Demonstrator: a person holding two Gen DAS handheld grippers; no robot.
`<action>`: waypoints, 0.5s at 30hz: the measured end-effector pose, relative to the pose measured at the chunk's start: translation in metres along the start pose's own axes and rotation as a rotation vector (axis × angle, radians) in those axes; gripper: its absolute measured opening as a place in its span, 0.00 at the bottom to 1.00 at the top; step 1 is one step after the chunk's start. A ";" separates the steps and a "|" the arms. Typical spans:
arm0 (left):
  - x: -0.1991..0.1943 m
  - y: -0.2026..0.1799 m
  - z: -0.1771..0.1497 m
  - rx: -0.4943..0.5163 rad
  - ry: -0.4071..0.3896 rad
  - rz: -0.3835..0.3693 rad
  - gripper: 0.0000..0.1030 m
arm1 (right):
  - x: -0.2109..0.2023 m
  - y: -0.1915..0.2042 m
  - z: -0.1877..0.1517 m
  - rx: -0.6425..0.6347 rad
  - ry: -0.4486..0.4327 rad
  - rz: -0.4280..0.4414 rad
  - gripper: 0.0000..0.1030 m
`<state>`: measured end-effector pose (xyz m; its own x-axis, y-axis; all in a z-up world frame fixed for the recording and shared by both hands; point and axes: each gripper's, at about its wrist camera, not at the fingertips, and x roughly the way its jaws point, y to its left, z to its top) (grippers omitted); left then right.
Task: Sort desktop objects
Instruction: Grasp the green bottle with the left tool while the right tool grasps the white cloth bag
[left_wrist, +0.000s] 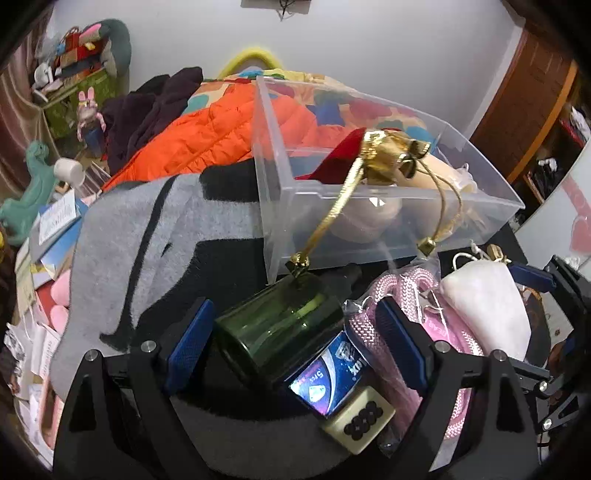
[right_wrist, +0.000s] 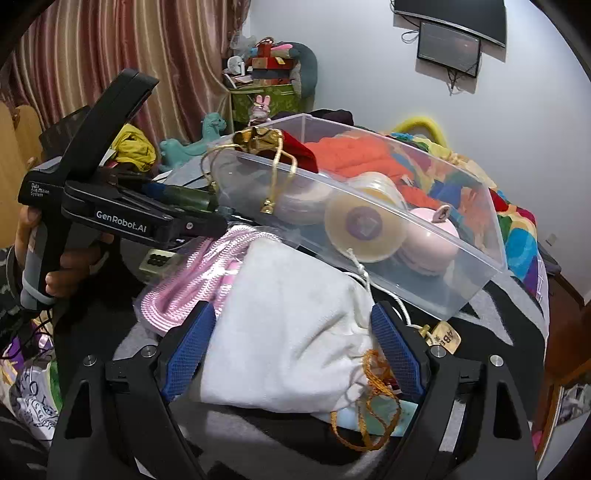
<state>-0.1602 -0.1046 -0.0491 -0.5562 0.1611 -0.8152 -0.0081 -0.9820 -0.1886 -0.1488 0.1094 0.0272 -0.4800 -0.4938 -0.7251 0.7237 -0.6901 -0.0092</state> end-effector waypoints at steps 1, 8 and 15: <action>0.001 0.001 0.000 -0.007 0.000 -0.007 0.87 | 0.000 -0.001 0.000 0.004 0.002 -0.002 0.82; 0.001 0.005 -0.004 -0.033 -0.016 -0.026 0.87 | 0.008 -0.017 -0.006 0.075 0.041 0.034 0.83; -0.003 0.000 -0.006 -0.010 -0.046 -0.023 0.76 | 0.010 -0.006 -0.015 0.047 0.020 0.010 0.81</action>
<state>-0.1531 -0.1043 -0.0498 -0.5939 0.1787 -0.7844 -0.0128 -0.9770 -0.2129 -0.1505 0.1160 0.0097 -0.4629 -0.4903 -0.7384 0.7037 -0.7099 0.0302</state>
